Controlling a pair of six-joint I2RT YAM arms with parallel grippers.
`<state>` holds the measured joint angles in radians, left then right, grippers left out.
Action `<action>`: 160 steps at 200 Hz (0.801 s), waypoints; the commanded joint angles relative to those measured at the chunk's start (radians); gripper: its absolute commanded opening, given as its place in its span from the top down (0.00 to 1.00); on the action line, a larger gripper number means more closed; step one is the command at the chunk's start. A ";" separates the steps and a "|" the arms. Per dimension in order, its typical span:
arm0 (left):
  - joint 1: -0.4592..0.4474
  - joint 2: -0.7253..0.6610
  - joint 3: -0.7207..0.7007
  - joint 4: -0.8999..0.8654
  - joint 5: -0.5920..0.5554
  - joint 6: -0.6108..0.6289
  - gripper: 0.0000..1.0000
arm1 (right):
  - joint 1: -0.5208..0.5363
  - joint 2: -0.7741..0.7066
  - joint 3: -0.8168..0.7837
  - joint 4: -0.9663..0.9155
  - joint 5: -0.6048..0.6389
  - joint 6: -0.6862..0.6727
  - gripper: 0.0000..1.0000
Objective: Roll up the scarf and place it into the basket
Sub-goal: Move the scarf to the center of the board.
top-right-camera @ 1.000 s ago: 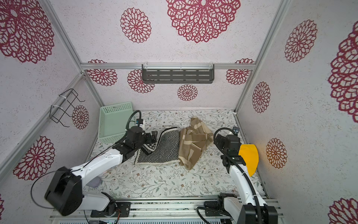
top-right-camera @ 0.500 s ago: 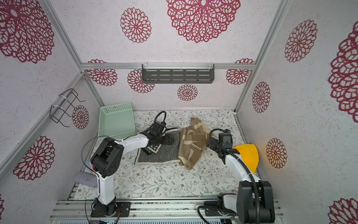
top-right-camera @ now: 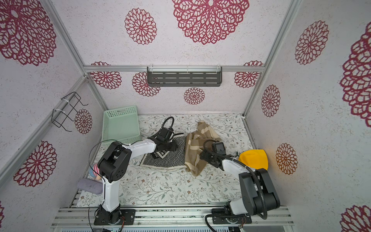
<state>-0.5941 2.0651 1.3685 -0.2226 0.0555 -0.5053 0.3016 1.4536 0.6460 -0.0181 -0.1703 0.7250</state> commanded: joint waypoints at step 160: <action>0.287 0.399 0.896 -0.183 -0.231 0.094 1.00 | -0.031 -0.099 0.121 -0.433 0.197 0.063 0.94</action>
<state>-0.3161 2.3737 2.1326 -0.3691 -0.2150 -0.4255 0.2726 1.4052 0.7620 -0.3252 0.0219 0.7689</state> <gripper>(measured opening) 0.109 0.057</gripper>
